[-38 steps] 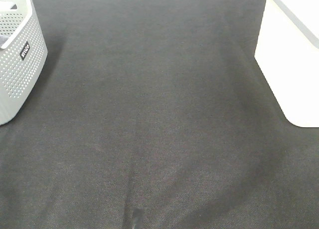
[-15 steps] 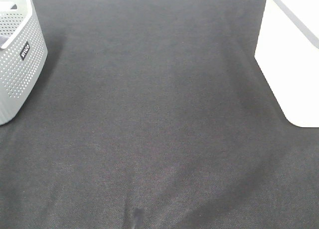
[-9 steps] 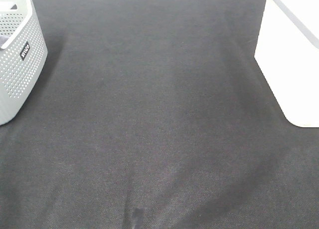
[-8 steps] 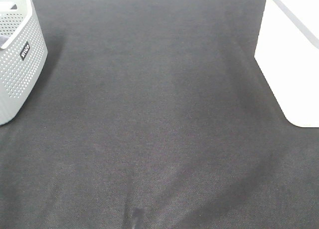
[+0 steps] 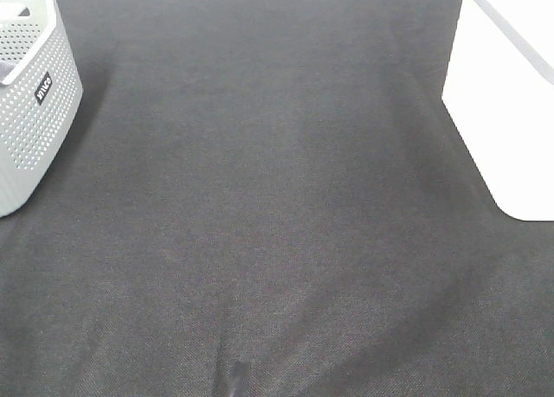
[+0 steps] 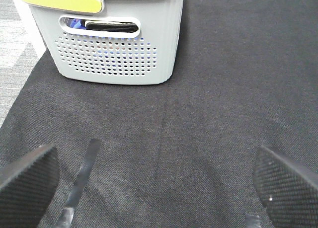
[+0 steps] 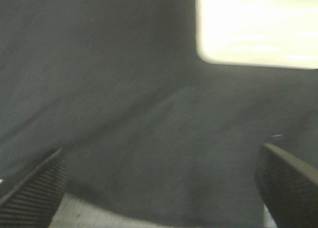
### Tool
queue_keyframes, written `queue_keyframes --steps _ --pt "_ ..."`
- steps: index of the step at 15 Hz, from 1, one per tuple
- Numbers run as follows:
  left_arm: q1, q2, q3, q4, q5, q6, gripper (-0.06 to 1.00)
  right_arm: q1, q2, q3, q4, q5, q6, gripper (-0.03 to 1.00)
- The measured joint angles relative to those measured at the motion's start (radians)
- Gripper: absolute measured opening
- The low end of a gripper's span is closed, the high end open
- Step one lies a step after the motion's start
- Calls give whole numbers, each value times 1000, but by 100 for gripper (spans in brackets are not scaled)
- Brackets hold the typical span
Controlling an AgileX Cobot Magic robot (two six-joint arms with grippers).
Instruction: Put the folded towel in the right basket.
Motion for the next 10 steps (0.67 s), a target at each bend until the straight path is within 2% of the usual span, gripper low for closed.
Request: queue_keyframes --steps 2,4,6,10 --pt "0 0 0 0 0 0 99 -22 -83 66 64 0 -77 98" --pt "0 0 0 0 0 0 99 -106 -224 97 77 0 -105 98" --pt "0 0 0 0 0 0 99 -144 -289 112 81 0 -124 98" --pt "0 0 0 0 0 0 99 -148 -300 137 92 29 -159 98"
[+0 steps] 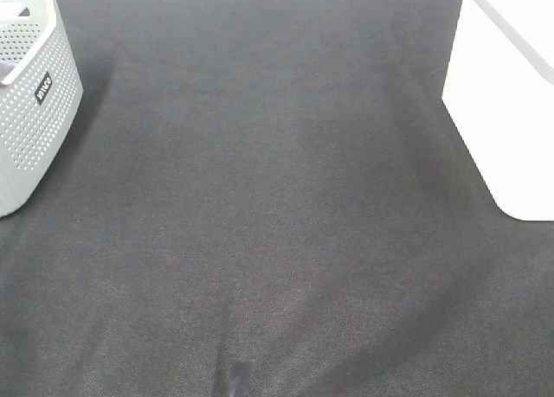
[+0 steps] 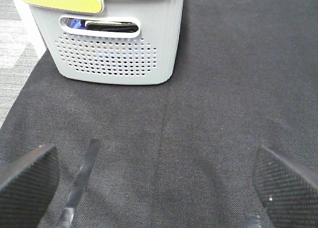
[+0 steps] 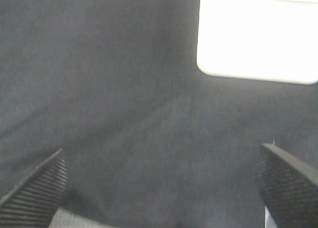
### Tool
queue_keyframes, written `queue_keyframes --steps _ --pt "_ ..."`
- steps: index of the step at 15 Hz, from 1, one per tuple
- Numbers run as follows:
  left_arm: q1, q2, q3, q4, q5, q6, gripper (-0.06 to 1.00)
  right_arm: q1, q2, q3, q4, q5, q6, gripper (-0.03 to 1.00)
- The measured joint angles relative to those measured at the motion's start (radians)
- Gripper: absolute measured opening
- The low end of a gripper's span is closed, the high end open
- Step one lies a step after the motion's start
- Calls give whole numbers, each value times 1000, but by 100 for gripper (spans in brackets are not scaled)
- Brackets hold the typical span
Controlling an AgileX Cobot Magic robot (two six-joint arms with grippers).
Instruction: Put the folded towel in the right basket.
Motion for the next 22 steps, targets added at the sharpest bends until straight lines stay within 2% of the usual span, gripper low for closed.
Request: queue_keyframes --steps 22 --pt "0 0 0 0 0 0 99 -6 0 3 10 2 2 98"
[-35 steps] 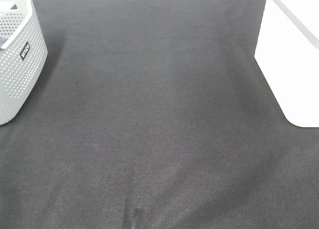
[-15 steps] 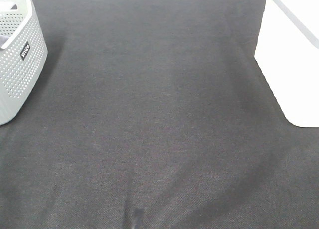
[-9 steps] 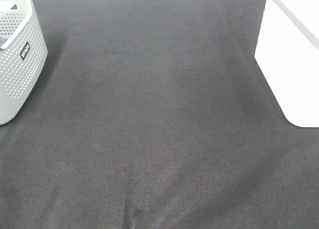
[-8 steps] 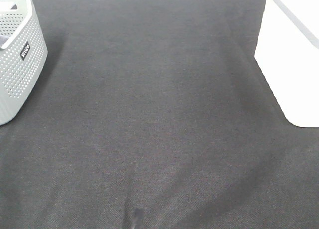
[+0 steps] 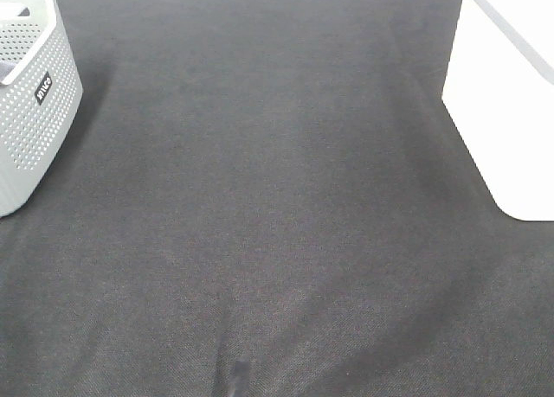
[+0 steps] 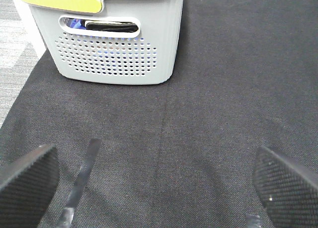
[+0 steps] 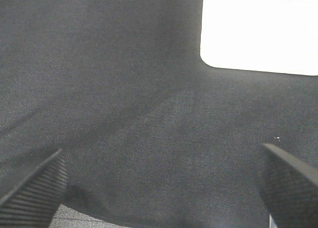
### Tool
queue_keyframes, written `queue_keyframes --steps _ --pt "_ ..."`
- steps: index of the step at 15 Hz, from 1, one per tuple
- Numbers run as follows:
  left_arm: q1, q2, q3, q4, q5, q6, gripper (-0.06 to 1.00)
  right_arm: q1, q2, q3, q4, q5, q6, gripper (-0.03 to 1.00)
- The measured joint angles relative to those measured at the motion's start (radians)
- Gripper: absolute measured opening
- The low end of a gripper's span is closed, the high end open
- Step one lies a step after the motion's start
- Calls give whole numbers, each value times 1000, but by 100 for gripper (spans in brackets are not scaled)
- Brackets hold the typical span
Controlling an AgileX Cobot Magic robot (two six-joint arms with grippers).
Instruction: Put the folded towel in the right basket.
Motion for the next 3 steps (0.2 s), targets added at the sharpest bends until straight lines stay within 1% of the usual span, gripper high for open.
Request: queue_keyframes --steps 3 --pt "0 0 0 0 0 0 99 0 0 0 0 0 0 98"
